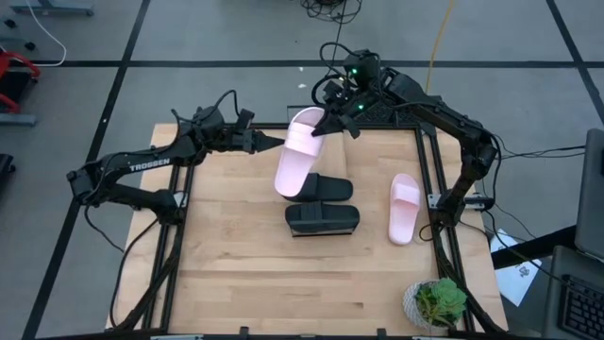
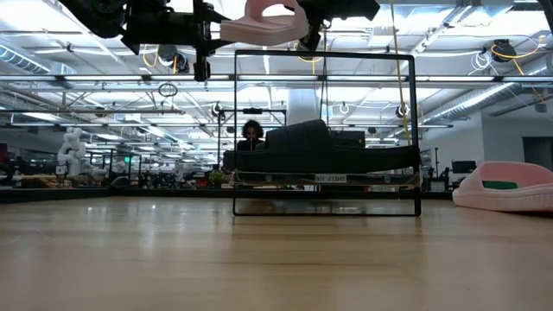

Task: Pick and place slides into the shelf
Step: Put the left pink slide on the shelf

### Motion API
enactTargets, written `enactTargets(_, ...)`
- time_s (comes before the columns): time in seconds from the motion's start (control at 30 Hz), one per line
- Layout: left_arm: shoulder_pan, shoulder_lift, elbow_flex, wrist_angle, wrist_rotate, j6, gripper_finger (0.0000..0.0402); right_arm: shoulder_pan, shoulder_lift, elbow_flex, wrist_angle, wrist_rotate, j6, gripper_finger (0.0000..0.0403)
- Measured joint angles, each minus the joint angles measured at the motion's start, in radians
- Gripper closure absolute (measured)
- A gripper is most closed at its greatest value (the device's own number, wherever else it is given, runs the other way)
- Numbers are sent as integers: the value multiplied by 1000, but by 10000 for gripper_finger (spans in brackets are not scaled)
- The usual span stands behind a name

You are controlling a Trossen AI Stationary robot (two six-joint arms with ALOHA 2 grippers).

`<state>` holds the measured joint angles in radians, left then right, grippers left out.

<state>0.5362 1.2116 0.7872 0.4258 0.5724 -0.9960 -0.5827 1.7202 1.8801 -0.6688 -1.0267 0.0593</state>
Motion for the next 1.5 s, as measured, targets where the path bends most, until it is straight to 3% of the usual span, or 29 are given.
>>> enactTargets(0.27, 0, 0, 0, -4, -3, -2, 213, 0, 0, 0, 5, -1, 0, 403)
enactTargets(0.47, 33, 0, 0, -4, 0, 29, 179, 0, 0, 0, 5, 3, 7, 403)
enactTargets(1.03, 66, 0, 0, -17, 207, -19, 176, -33, 0, 0, 0, 6, 8, 403)
enactTargets(1.5, 0, 0, 2, -95, 129, 7, 176, -72, 1, 0, 142, 3, 98, 403)
